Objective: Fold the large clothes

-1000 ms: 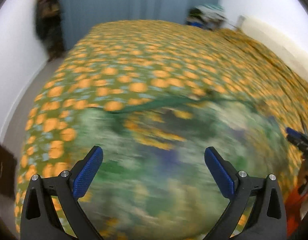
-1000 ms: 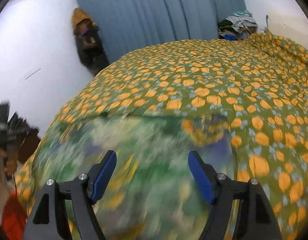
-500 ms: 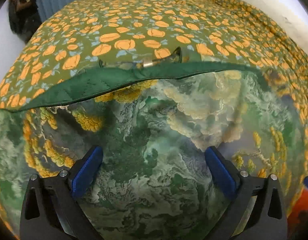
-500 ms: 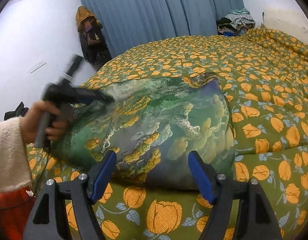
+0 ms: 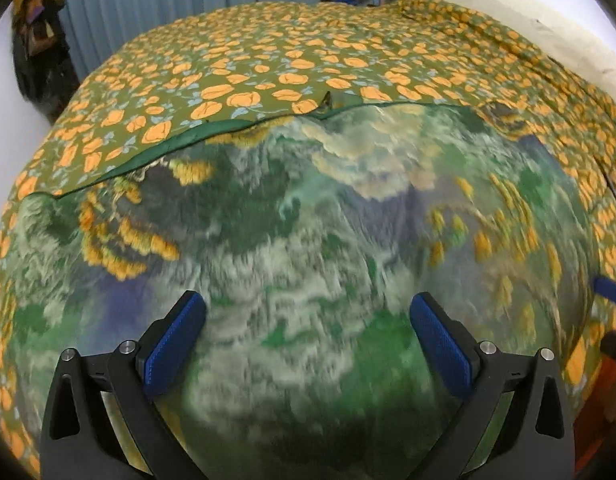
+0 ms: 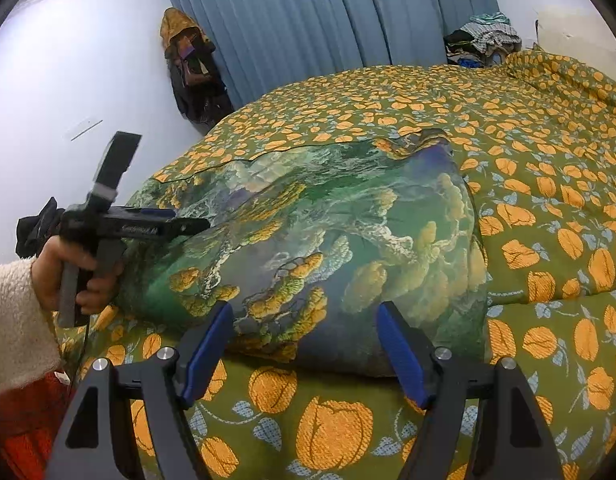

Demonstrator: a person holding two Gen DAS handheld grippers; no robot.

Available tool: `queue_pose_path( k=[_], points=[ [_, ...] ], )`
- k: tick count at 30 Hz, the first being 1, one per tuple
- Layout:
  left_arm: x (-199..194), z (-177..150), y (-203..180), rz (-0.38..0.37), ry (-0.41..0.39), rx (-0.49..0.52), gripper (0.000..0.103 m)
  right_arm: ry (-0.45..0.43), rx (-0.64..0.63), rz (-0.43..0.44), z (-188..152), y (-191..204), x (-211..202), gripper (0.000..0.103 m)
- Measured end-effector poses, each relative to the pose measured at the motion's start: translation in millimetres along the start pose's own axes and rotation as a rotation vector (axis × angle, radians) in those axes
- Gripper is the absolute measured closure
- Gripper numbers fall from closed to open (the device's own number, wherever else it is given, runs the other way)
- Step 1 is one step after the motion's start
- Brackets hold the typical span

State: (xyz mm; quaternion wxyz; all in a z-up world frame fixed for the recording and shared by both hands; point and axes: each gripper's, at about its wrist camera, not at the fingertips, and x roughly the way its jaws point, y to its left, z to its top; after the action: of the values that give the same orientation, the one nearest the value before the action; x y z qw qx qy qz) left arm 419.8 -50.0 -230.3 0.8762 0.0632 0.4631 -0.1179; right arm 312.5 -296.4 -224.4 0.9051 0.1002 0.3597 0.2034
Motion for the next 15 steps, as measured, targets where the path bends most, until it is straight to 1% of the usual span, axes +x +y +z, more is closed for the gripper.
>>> queue_pose_path(
  k=[8,15],
  points=[
    [-10.1,-19.6,-12.6,0.028,-0.024,0.054,0.001,0.003,0.007,0.0,-1.1,-0.1,2.0,0.027],
    [-11.3,-24.2,-13.5,0.034,-0.027,0.042,0.001,0.005,0.017,0.001,-1.3,-2.9,2.3,0.027]
  ],
)
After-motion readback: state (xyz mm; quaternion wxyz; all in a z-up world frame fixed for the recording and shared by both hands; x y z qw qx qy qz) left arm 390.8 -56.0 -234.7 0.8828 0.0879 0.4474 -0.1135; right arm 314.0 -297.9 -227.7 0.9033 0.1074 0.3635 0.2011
